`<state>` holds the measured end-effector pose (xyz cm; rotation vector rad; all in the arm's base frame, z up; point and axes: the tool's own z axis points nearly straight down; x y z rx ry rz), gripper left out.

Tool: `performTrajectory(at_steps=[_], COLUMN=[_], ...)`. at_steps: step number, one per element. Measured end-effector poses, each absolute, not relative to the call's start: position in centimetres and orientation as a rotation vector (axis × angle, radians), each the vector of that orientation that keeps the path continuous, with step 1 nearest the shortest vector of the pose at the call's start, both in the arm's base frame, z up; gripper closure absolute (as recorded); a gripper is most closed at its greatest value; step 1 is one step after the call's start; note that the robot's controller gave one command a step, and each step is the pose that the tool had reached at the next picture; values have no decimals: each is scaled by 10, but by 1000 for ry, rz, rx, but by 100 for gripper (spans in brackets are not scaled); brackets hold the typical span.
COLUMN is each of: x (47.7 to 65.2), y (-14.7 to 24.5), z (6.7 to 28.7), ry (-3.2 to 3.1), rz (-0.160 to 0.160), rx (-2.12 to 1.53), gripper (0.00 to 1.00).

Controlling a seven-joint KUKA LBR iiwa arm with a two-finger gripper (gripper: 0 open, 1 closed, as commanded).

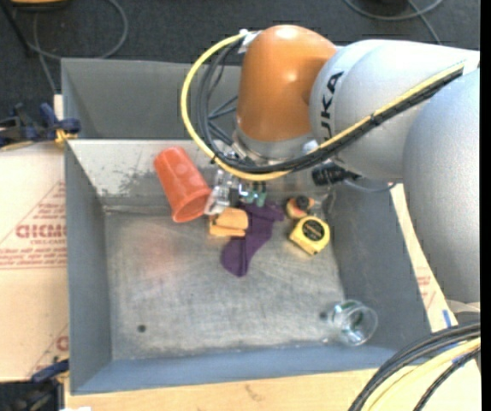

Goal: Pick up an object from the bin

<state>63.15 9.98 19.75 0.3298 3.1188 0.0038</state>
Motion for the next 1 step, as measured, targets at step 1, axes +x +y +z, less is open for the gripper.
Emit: performTrajectory(at_steps=[1], x=[631], y=[100], z=[206], ry=[3117], rz=[4], rx=[329], gripper=[100])
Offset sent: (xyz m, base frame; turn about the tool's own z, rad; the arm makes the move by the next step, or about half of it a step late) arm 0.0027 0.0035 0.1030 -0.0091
